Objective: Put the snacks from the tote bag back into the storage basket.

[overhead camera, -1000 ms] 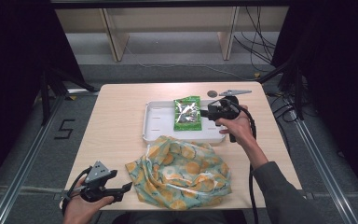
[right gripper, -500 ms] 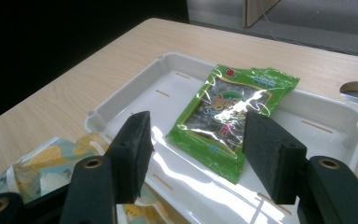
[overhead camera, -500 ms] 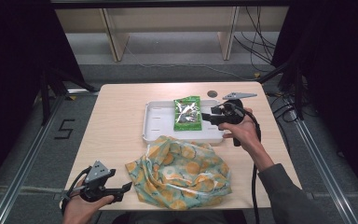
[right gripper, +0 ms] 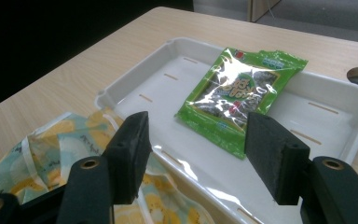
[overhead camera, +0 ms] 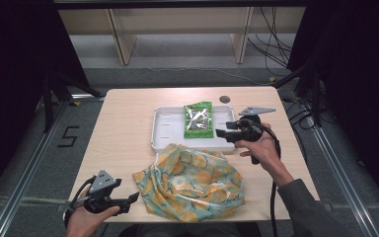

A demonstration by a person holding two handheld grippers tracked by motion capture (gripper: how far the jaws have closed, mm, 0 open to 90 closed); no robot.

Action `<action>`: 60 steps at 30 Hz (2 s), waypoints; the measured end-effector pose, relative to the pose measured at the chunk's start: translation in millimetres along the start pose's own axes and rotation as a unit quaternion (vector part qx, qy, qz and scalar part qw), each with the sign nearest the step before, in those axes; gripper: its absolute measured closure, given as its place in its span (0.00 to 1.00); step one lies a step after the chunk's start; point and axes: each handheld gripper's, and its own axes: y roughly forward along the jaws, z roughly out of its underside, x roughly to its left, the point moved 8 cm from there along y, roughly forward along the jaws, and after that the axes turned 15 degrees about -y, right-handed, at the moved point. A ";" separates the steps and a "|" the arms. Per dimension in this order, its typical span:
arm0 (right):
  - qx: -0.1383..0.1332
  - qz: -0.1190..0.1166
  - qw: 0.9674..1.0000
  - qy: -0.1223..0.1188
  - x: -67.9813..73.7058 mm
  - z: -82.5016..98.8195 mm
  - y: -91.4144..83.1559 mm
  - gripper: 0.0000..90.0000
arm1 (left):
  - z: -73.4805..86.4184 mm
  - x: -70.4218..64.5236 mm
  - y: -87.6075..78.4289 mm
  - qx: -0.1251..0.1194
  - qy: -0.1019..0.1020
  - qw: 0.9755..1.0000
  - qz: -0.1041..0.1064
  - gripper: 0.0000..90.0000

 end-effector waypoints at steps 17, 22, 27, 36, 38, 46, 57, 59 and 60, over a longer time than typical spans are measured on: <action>0.022 -0.002 1.000 -0.011 8.9 22.0 -10.0 0.45 | 1.9 -0.9 0.7 0.013 0.000 1.000 0.002 0.23; 0.024 -0.005 1.000 -0.011 7.0 27.9 -14.3 0.45 | 1.7 -0.4 0.8 0.011 0.001 1.000 -0.001 0.23; 0.018 -0.002 1.000 -0.013 5.2 31.2 -18.8 0.44 | 1.6 -0.1 0.7 0.011 0.002 1.000 -0.001 0.23; 0.020 0.006 1.000 -0.016 8.4 38.1 -29.4 0.41 | 1.8 -0.7 1.5 0.009 0.001 1.000 0.002 0.23; 0.017 0.003 1.000 -0.017 9.4 39.4 -30.7 0.41 | 1.8 -0.7 1.6 0.009 0.001 1.000 0.002 0.23; 0.014 0.009 1.000 -0.027 10.0 46.0 -38.1 0.37 | 1.9 -0.8 1.8 0.009 0.002 1.000 0.002 0.23; 0.021 0.018 0.999 -0.028 14.4 53.9 -53.5 0.34 | 1.8 -0.9 2.3 0.007 0.001 1.000 0.003 0.23; 0.016 0.017 1.000 -0.017 16.4 53.8 -53.6 0.34 | 2.0 -0.8 1.9 0.008 0.002 1.000 0.000 0.23; 0.018 0.011 0.999 -0.028 16.3 56.1 -56.5 0.34 | 2.0 -0.8 1.9 0.009 0.002 1.000 0.000 0.23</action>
